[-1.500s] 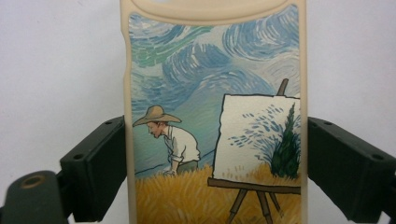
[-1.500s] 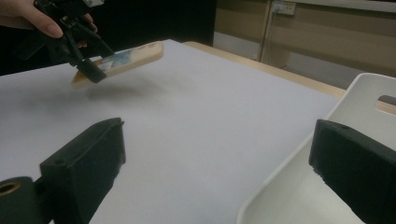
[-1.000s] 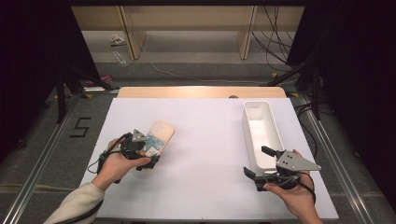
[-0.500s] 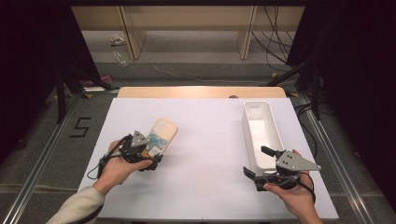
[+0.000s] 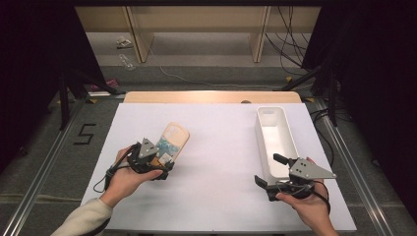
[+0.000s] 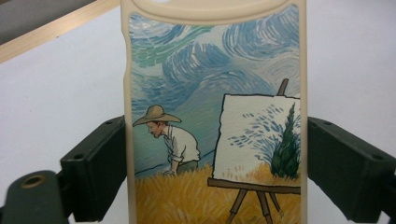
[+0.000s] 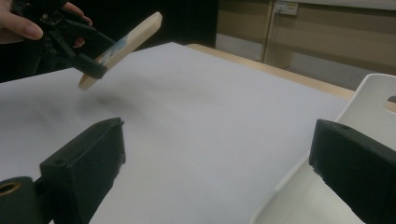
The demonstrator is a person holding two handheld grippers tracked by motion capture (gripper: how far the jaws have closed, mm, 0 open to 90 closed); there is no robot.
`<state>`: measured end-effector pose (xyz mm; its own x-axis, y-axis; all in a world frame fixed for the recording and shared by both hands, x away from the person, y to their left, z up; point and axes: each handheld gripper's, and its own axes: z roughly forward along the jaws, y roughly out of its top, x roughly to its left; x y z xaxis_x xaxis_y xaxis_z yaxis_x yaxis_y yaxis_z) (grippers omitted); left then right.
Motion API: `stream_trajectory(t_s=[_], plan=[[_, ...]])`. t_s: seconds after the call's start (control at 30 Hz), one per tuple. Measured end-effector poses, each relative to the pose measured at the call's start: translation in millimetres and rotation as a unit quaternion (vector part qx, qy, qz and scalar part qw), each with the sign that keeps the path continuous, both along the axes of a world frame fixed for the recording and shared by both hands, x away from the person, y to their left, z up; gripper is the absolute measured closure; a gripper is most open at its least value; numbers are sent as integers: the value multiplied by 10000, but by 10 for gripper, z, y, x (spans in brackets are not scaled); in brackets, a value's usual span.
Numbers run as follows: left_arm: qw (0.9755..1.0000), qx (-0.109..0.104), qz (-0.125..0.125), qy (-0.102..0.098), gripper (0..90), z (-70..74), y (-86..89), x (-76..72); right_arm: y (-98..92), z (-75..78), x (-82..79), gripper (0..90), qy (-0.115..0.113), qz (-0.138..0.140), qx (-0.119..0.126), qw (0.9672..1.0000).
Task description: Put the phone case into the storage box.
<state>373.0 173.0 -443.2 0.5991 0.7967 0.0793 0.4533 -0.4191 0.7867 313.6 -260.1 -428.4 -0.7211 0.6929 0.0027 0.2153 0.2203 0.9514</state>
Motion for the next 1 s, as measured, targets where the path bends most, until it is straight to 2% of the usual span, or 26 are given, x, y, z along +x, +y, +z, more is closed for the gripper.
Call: stream_trajectory(t_s=[0.8, 1.0], plan=[[9998, -38, -127, -176, 114, 39, -79, -34, 178, 77, 41, 49, 21, 86, 307, 9995], [9997, -57, -140, -185, 114, 46, -94, -41, 275, 81, 63, 50, 38, 166, 287, 9994]])
